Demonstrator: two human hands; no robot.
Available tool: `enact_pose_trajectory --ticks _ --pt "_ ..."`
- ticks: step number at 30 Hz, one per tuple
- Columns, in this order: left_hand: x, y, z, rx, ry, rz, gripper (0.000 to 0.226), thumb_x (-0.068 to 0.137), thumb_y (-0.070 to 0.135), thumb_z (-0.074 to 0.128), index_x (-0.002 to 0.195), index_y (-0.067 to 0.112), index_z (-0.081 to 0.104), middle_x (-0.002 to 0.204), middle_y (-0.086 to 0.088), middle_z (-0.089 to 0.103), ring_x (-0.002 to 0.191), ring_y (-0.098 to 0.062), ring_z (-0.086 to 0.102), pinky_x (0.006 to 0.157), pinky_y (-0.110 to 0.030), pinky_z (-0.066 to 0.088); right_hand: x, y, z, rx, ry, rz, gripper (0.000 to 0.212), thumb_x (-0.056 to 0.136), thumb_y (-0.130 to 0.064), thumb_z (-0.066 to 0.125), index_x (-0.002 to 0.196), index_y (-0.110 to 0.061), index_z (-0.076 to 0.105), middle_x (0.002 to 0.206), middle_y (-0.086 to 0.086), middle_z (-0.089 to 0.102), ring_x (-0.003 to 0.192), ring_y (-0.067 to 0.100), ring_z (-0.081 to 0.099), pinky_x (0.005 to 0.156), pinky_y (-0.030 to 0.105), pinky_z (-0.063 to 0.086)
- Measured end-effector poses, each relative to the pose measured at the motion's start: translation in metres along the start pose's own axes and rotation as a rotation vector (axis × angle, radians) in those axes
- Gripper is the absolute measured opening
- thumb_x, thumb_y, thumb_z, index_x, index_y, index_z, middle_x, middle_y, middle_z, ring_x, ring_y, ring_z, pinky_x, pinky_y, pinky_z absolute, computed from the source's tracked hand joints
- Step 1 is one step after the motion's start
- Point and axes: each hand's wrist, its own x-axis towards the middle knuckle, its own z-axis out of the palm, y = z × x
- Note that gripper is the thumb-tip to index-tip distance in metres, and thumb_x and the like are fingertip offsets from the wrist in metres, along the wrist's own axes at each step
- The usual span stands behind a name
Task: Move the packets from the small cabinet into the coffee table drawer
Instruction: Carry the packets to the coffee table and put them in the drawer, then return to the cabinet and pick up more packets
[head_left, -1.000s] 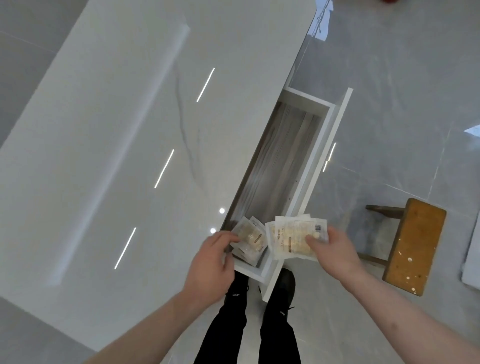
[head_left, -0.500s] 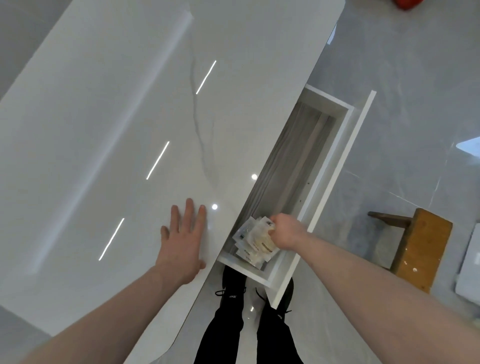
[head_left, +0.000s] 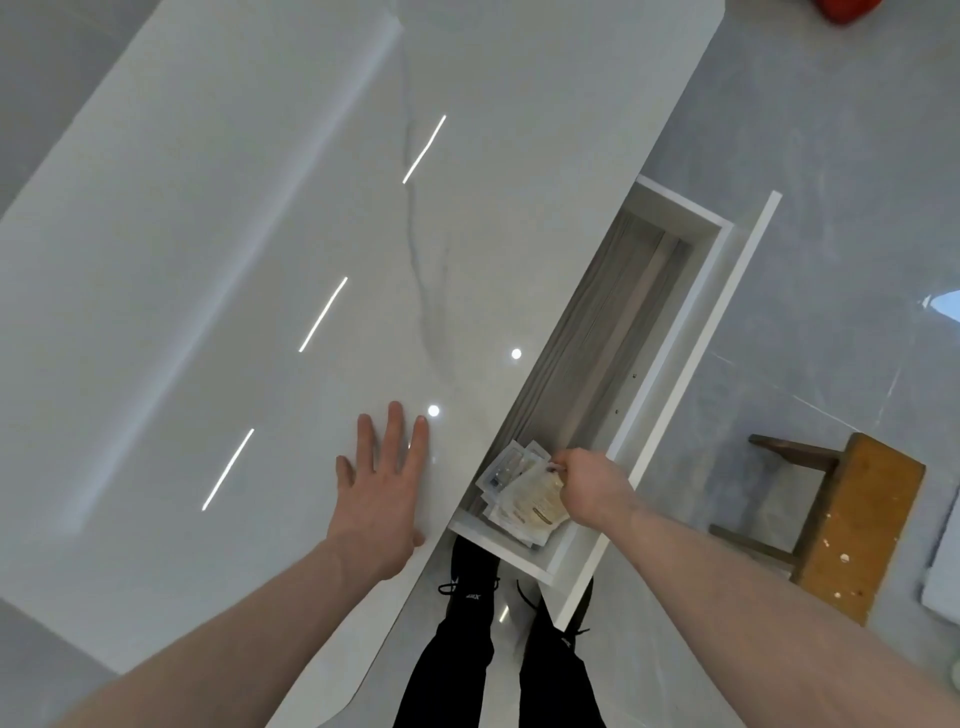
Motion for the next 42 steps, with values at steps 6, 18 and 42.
enact_pose_trajectory --ticks 6,18,42 --pt "-0.004 -0.003 -0.007 0.013 -0.018 0.003 0.130 0.083 0.042 0.078 0.152 0.027 -0.031 0.155 -0.002 -0.045 0.149 -0.039 -0.027 0.122 -0.055 0.016 -0.023 -0.005 -0.014 0.058 0.051 -0.023 0.042 0.088 -0.002 0.054 0.124 -0.022 0.060 0.118 0.004 0.060 0.111 0.025 0.061 0.087 0.036 0.054" --pt "-0.177 0.040 -0.105 -0.088 0.065 0.121 0.078 0.098 0.038 0.048 0.161 0.025 0.003 0.166 -0.004 -0.020 0.154 -0.033 -0.012 0.125 -0.049 0.002 -0.261 -0.016 -0.079 0.183 0.199 -0.051 0.064 0.099 -0.018 0.053 0.158 -0.026 0.027 0.169 0.003 0.012 0.154 0.025 0.017 0.125 0.037 0.022" --pt "-0.489 -0.119 -0.131 -0.292 0.480 -0.254 0.072 0.096 0.060 0.024 0.161 0.031 0.008 0.168 -0.001 -0.014 0.154 -0.031 -0.016 0.124 -0.051 -0.003 -0.479 -0.246 -0.055 -0.114 0.262 -0.476 0.073 0.103 -0.045 0.042 0.162 -0.028 0.003 0.170 -0.001 -0.010 0.156 0.031 -0.009 0.127 0.049 0.007"
